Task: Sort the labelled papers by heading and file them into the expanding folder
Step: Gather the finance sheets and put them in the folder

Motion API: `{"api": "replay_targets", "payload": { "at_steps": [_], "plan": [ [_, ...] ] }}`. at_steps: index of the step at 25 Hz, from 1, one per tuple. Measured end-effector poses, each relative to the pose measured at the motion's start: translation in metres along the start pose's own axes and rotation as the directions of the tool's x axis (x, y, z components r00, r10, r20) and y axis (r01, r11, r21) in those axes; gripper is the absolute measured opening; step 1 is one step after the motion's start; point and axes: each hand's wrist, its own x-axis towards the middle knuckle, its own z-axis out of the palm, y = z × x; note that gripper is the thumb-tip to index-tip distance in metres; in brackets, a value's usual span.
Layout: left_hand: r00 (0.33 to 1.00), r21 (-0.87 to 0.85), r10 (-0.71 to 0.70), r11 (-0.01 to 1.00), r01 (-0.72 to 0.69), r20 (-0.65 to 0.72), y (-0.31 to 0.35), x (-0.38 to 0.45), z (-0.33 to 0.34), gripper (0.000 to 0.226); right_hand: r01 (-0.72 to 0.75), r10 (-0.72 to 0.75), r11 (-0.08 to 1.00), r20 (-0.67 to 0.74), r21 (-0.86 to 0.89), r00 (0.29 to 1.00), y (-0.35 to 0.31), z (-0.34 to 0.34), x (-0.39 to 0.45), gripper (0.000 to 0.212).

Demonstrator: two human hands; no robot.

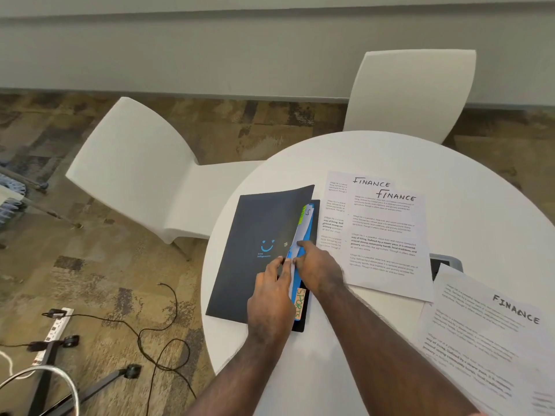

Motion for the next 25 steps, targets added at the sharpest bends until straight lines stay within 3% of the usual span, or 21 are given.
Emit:
{"api": "replay_targets", "payload": {
  "at_steps": [4,7,9,12,14,16,18,20,22,25],
  "plan": [
    [0.999,0.062,-0.001,0.998,-0.002,0.053,0.001,0.003,0.015,0.093,0.053,-0.043,0.984,-0.064,0.167,0.997,0.041,-0.015,-0.01,0.047],
    [0.997,0.104,0.012,0.994,-0.02,0.077,0.002,0.003,0.03,0.091,0.064,-0.037,0.97,-0.118,0.233,0.992,0.094,-0.027,-0.027,0.037],
    [0.997,0.125,0.037,0.991,-0.046,0.068,0.004,0.0,0.041,0.084,0.028,0.035,0.968,-0.245,0.251,0.969,0.136,-0.037,-0.043,0.033],
    [0.997,0.165,0.074,0.984,-0.07,-0.023,0.009,-0.005,0.047,0.074,-0.031,0.164,0.959,-0.46,0.283,0.873,0.2,-0.055,-0.075,0.039],
    [0.979,0.216,0.147,0.97,-0.113,-0.144,0.02,-0.003,0.044,0.07,-0.123,0.247,0.959,-0.534,0.257,0.809,0.244,-0.068,-0.098,0.043],
    [0.94,0.222,0.27,0.949,-0.224,-0.207,0.036,0.005,0.046,0.066,-0.344,0.393,0.919,-0.53,0.194,0.751,0.281,-0.077,-0.121,0.052],
    [0.916,0.191,0.382,0.915,-0.356,-0.122,0.061,0.018,0.045,0.067,-0.551,0.567,0.815,-0.448,0.181,0.691,0.305,-0.08,-0.142,0.077],
    [0.906,0.165,0.42,0.892,-0.421,0.048,0.084,0.037,0.05,0.071,-0.658,0.687,0.723,-0.32,0.211,0.652,0.313,-0.079,-0.153,0.102],
    [0.892,0.159,0.406,0.885,-0.438,0.197,0.102,0.055,0.06,0.08,-0.704,0.735,0.677,-0.242,0.215,0.633,0.315,-0.076,-0.157,0.115],
    [0.889,0.199,0.316,0.898,-0.393,0.331,0.115,0.076,0.073,0.103,-0.735,0.751,0.656,-0.249,0.171,0.612,0.319,-0.076,-0.154,0.122]
  ]
}}
